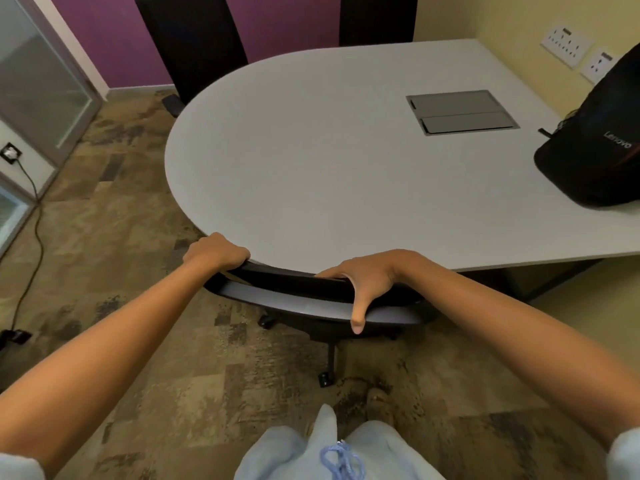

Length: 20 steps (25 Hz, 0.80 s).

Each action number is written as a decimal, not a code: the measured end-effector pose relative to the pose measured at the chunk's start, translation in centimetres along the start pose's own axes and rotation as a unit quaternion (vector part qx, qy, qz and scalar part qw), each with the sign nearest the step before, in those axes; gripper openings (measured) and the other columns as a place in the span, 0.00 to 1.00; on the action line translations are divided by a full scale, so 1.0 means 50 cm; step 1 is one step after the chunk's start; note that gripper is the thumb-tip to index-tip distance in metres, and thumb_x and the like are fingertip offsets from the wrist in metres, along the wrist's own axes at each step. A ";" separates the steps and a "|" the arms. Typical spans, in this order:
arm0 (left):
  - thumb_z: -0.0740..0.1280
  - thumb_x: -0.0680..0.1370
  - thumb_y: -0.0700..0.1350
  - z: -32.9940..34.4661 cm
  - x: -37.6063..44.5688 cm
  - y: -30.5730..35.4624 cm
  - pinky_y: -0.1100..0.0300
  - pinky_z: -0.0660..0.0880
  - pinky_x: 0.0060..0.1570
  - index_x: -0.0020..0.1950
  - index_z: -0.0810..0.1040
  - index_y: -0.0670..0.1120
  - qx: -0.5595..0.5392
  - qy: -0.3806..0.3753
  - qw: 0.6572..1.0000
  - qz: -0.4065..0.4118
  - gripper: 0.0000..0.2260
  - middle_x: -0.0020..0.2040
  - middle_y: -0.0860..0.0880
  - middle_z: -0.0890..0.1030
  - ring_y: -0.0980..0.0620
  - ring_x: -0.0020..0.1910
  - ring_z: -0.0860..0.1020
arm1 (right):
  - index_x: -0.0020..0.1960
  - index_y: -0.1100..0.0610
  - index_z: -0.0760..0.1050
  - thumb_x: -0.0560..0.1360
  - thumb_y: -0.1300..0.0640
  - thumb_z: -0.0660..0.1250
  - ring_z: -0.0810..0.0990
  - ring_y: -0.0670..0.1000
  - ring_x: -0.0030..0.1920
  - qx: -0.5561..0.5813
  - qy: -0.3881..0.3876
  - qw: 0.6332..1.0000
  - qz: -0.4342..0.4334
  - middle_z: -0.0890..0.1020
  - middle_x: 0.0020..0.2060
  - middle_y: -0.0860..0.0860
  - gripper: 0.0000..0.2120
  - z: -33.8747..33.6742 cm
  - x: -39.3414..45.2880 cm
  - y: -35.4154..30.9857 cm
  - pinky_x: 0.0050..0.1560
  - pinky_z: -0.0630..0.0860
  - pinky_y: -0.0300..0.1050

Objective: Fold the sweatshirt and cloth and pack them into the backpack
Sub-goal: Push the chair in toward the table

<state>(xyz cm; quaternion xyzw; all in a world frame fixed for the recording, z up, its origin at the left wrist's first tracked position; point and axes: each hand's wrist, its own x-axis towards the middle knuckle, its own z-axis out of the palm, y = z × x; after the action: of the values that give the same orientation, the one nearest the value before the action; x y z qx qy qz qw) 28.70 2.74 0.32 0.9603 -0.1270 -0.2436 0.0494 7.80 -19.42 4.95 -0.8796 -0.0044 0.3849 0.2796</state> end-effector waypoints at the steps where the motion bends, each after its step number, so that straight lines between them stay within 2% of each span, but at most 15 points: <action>1: 0.63 0.65 0.64 0.007 -0.003 0.002 0.59 0.68 0.31 0.49 0.78 0.50 -0.002 -0.010 1.000 0.001 0.22 0.45 0.50 0.81 0.48 0.41 0.79 | 0.78 0.42 0.57 0.59 0.44 0.83 0.63 0.49 0.75 0.002 -0.007 1.000 0.003 0.64 0.76 0.42 0.55 -0.001 -0.003 0.012 0.75 0.61 0.51; 4: 0.62 0.63 0.68 0.026 -0.023 0.015 0.58 0.69 0.33 0.52 0.78 0.50 -0.003 -0.026 1.000 0.010 0.28 0.47 0.50 0.81 0.47 0.42 0.79 | 0.78 0.41 0.58 0.57 0.44 0.83 0.64 0.48 0.73 0.002 -0.028 1.000 0.001 0.65 0.74 0.40 0.56 -0.005 -0.022 0.034 0.75 0.63 0.53; 8: 0.62 0.70 0.67 0.047 -0.055 0.039 0.55 0.71 0.39 0.54 0.77 0.45 -0.009 -0.020 1.000 0.013 0.27 0.49 0.47 0.80 0.44 0.45 0.78 | 0.77 0.40 0.60 0.60 0.52 0.83 0.66 0.46 0.69 0.007 -0.038 0.999 0.003 0.68 0.69 0.38 0.51 -0.009 -0.047 0.051 0.70 0.66 0.48; 12: 0.62 0.73 0.64 0.054 -0.075 0.049 0.55 0.72 0.41 0.56 0.75 0.43 -0.010 0.005 1.000 0.003 0.25 0.50 0.45 0.78 0.43 0.47 0.77 | 0.75 0.39 0.62 0.58 0.50 0.83 0.69 0.49 0.69 0.019 -0.026 0.999 0.000 0.70 0.69 0.40 0.51 0.000 -0.056 0.064 0.70 0.69 0.49; 17: 0.61 0.74 0.62 0.044 -0.091 0.046 0.56 0.71 0.38 0.56 0.76 0.43 -0.005 0.010 1.000 0.006 0.24 0.47 0.46 0.78 0.44 0.46 0.78 | 0.75 0.39 0.62 0.58 0.48 0.82 0.68 0.49 0.69 0.036 -0.009 0.999 -0.004 0.70 0.69 0.41 0.50 0.016 -0.054 0.068 0.70 0.69 0.51; 20: 0.60 0.74 0.62 0.041 -0.102 0.055 0.55 0.73 0.42 0.58 0.75 0.43 0.017 0.003 1.000 0.003 0.25 0.51 0.45 0.79 0.43 0.49 0.78 | 0.75 0.39 0.61 0.58 0.48 0.82 0.68 0.49 0.69 0.037 -0.013 0.999 -0.006 0.69 0.70 0.41 0.50 0.018 -0.052 0.075 0.71 0.68 0.52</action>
<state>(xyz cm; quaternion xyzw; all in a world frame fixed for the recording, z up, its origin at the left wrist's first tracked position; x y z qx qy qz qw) 22.78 1.40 1.29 0.9612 -0.1337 -0.2387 0.0342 4.56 -22.73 4.33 -0.8635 0.0006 0.3946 0.3141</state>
